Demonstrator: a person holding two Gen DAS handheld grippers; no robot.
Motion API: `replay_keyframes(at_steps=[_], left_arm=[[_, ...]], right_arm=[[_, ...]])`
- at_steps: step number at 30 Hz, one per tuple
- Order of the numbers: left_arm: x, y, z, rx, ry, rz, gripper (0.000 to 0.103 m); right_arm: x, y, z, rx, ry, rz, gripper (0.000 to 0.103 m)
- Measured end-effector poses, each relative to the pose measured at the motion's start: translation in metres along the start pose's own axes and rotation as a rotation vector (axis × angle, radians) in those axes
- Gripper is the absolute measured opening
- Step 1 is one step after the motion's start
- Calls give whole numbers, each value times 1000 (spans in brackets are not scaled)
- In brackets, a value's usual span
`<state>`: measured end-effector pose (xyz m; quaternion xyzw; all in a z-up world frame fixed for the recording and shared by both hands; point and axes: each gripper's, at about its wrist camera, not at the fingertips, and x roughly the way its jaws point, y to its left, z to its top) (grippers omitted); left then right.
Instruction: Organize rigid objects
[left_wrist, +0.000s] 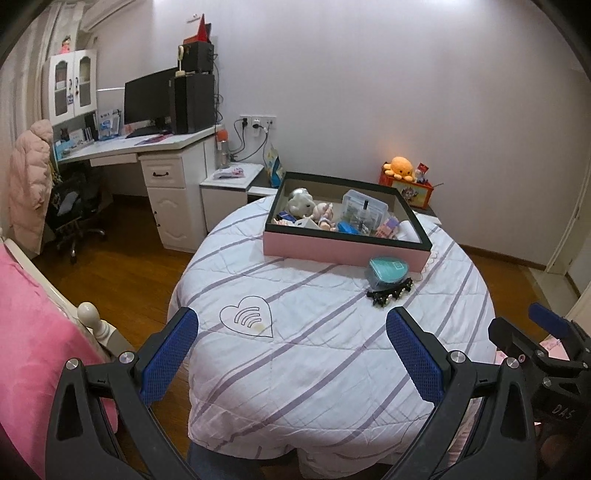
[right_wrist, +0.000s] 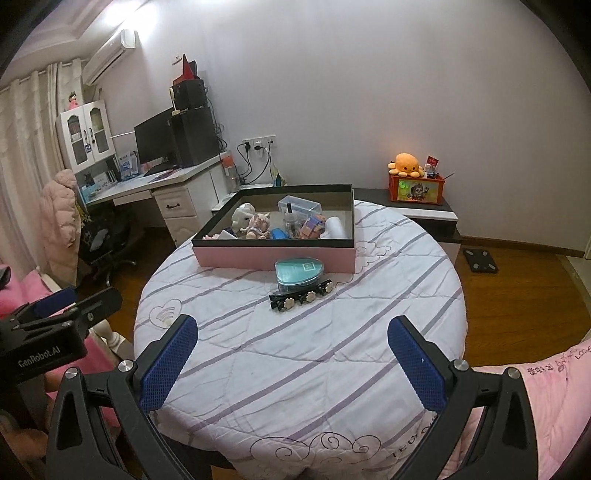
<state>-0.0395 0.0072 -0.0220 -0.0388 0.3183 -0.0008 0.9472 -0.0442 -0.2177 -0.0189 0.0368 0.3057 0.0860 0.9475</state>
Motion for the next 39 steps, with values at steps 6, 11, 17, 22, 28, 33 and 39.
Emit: replay_keyframes(at_steps=[6,11,17,22,28,33,39], left_arm=[[1,1,1,1,7,-1,103],[8,2,1,-6,21,-3,103],[32,5,2,-13,56,1,103],[59,10,0,-27,97,7,103],[94,11,-2,-29,158,16,103],[119,12,0,-32,196,21,103],[138,9,1,-34,218,18,103]], right_arm=[[2,2,0,-5,10,1,103],[11,4,1,-11,27,-1,103],[35,1,3,-14,70,-4,103],[69,-7,4,-1,124,-15,103],[126,-18,4,40,218,-38,103],[167,-12,4,4,275,-26,103],[201,-15,6,-32,322,-15,103]])
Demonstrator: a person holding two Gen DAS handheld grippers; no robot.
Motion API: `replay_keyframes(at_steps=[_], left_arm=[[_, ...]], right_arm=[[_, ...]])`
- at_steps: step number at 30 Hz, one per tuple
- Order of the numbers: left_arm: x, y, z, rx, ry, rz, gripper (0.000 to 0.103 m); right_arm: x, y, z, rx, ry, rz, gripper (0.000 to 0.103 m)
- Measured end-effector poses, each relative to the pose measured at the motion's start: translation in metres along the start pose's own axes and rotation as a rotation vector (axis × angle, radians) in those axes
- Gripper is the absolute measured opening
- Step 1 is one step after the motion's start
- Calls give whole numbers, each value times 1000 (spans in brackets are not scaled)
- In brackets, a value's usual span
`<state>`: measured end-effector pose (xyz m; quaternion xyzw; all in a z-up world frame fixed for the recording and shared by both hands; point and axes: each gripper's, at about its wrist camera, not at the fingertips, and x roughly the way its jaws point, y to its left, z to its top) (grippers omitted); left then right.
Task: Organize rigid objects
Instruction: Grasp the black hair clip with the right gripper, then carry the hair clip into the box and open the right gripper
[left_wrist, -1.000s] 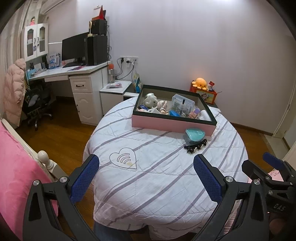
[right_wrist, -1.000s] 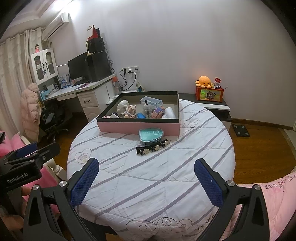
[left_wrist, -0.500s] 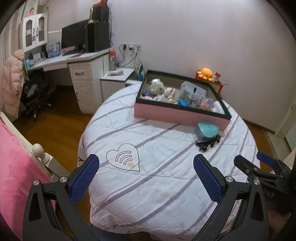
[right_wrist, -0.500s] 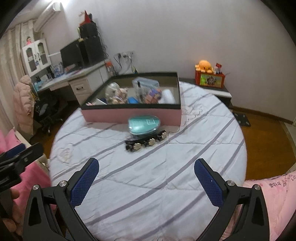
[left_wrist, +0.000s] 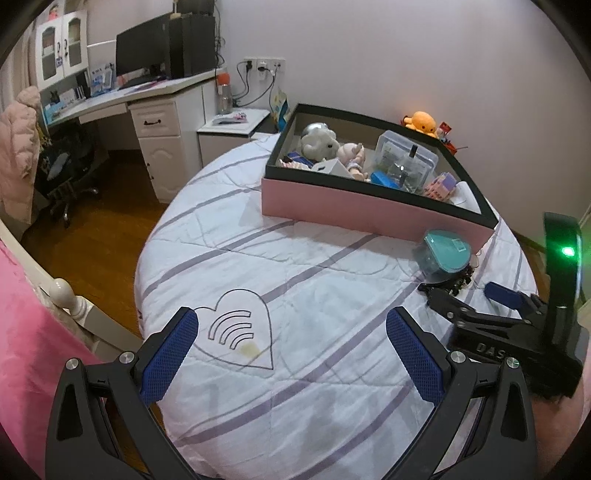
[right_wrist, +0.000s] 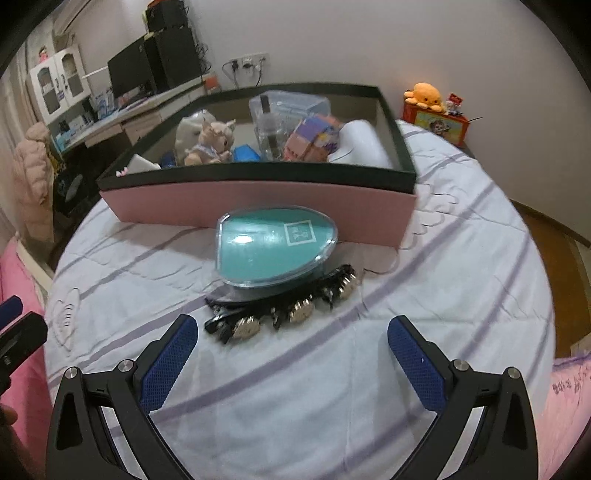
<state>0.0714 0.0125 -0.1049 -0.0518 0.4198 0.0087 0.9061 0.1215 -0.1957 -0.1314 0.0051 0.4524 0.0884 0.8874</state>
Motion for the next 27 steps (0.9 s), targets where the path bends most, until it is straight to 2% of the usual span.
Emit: replay_keyframes(at_steps=[9,11,13,27], left_arm=[[17,-3,3,-3,25,2,103],[18,-3,3,-6,26,3,103],[19,-3,4,-7,27,4,103],[11,-11,4,10,5,-5,103]], right_arm=[[19,8,8,-132,20,-13,103],[18,7,7,-134,14,-8,101],[15,6,6,-132,2,-12,95],[-16,0,-12,-102,-26,30,95]])
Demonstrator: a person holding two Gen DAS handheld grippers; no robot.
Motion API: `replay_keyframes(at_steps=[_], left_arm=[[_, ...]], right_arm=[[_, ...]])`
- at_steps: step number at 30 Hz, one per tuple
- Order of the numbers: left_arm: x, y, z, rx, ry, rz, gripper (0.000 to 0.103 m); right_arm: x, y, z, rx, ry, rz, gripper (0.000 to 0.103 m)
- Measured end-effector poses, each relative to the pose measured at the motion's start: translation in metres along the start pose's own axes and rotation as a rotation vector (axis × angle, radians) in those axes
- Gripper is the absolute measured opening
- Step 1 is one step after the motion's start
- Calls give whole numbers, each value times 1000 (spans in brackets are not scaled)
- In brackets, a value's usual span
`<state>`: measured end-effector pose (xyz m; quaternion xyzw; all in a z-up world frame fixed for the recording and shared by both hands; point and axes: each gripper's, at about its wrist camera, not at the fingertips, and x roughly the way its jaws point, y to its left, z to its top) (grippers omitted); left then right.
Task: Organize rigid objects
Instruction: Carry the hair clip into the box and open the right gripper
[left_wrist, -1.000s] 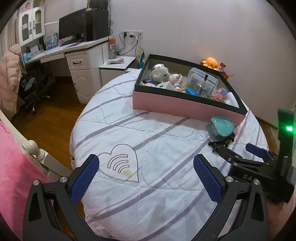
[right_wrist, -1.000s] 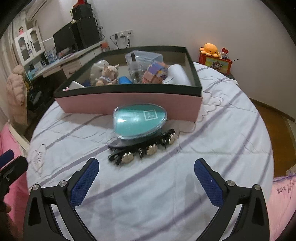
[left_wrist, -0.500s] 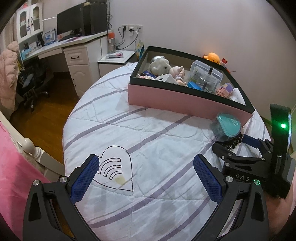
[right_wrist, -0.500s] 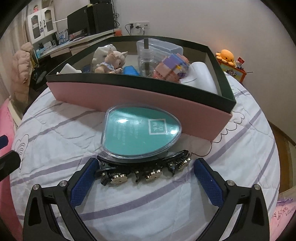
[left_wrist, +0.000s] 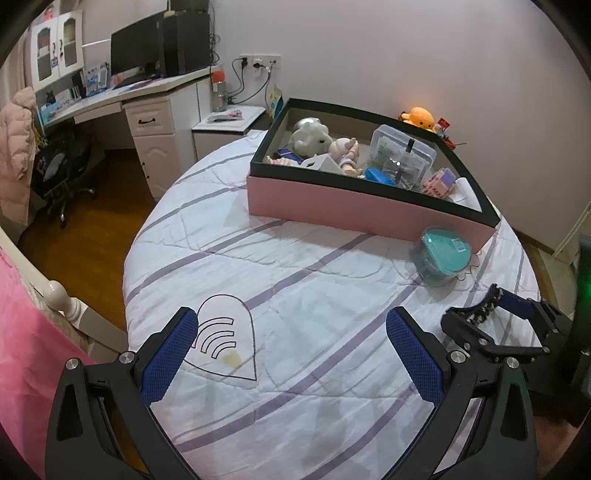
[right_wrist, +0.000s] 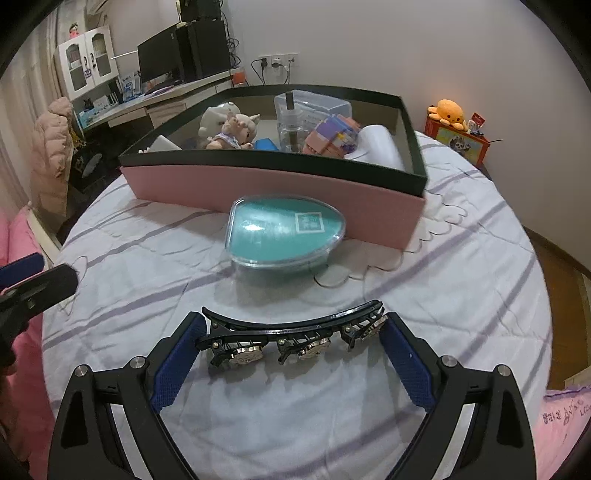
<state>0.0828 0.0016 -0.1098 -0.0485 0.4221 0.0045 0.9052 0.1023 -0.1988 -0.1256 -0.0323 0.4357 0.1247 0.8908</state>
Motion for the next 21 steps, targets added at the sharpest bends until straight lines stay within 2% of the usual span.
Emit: replay_keyframes(at_steps=[5,11,17,21], left_arm=[[-5,-5,8,9,-24,-10,103],[-13,-5,32,10,-88,-5,103],[-8,1,75,8,-154,14,103],[3,1,106,20,-180,34,103]], right_arm=[[-19,1,4,1,-32,5,95],[-37,0,26,13,-89,33,95],[-42,-1,69,2,-149,26,95],[-31,-7,105,0,-170,13,95]])
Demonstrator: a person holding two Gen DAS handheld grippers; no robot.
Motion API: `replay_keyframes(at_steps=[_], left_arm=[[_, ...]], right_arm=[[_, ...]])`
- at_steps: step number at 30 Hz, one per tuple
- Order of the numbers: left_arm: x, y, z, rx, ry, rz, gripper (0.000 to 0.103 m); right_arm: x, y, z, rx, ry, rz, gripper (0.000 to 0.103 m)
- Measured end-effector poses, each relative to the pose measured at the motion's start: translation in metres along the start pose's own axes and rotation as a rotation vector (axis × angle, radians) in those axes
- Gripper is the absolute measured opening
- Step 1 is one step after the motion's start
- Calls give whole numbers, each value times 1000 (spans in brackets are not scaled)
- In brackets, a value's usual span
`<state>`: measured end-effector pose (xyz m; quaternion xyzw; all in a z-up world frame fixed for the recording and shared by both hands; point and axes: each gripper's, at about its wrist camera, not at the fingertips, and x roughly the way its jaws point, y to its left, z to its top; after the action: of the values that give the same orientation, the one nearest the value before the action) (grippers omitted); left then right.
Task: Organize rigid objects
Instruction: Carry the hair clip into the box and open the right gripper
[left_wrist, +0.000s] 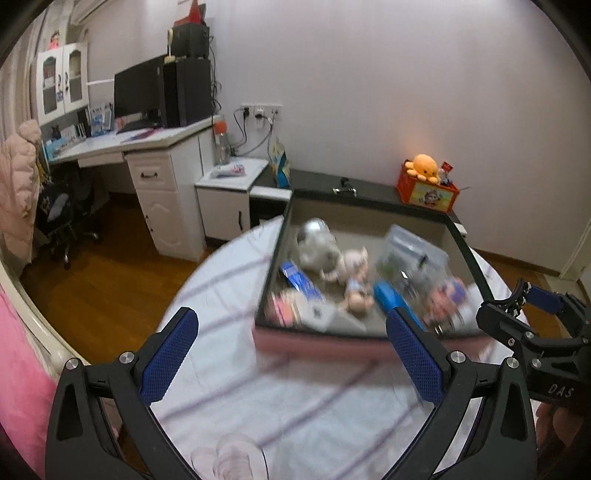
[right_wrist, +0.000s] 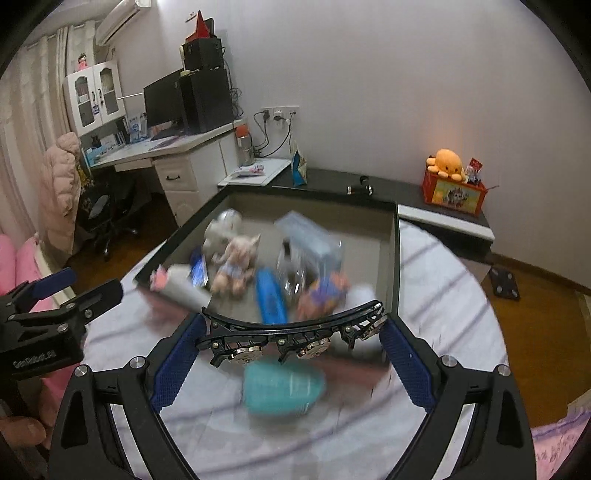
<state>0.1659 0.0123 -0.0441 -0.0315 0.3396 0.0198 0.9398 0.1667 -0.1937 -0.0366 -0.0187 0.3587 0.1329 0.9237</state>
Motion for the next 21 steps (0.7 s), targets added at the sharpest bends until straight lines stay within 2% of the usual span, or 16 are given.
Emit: replay_keyframes(at_steps=[6,12,14,21], left_arm=[[29,2,21,-5,-7,18,103],[57,4,14,-19,41,21,103],[60,5,11,-22,48,25,103],[46,8,5,-41,37,25,103]], right_arm=[[44,-4,28,-27,24,-23,95],[84,-10,24,-30,77,-10,97],[88,-12,23,-30,75,-23,103],[70,-17,17,11,37,-9,103]])
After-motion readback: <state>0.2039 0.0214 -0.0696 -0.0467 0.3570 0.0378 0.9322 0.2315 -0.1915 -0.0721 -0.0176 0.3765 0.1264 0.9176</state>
